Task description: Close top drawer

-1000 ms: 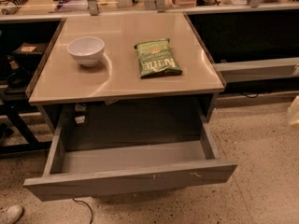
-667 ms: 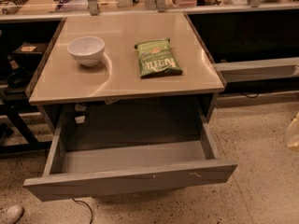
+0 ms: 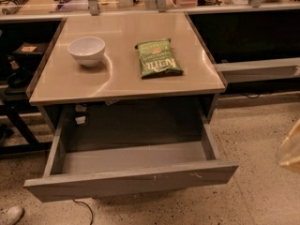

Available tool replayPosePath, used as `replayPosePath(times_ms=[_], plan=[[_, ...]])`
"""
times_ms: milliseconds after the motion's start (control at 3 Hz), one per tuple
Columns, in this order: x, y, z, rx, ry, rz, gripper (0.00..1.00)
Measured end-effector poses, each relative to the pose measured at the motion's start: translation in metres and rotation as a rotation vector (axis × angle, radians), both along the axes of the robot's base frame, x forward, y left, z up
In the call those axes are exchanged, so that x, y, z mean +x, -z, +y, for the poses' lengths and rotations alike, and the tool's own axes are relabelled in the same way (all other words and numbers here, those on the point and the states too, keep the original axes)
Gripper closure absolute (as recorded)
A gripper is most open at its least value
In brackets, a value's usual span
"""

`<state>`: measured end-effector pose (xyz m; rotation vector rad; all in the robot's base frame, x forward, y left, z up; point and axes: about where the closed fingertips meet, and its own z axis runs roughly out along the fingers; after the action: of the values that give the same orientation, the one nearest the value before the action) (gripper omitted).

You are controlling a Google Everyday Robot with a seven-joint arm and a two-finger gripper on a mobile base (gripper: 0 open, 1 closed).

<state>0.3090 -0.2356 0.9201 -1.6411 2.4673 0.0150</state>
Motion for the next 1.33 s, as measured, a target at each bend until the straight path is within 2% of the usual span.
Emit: replayPosePath(times_ms=[333,667,1000,1333], plan=[[-0.025,0.056,0.019,0.076,0.03,0.076,1.0],[-0.047,0.125,0.034,0.139,0.052,0.182,1.0],[-0.047,0.125,0.034,0.139,0.052,0.182,1.0],[-0.046,0.154,0.039,0.193,0.093,0.191,1.0]])
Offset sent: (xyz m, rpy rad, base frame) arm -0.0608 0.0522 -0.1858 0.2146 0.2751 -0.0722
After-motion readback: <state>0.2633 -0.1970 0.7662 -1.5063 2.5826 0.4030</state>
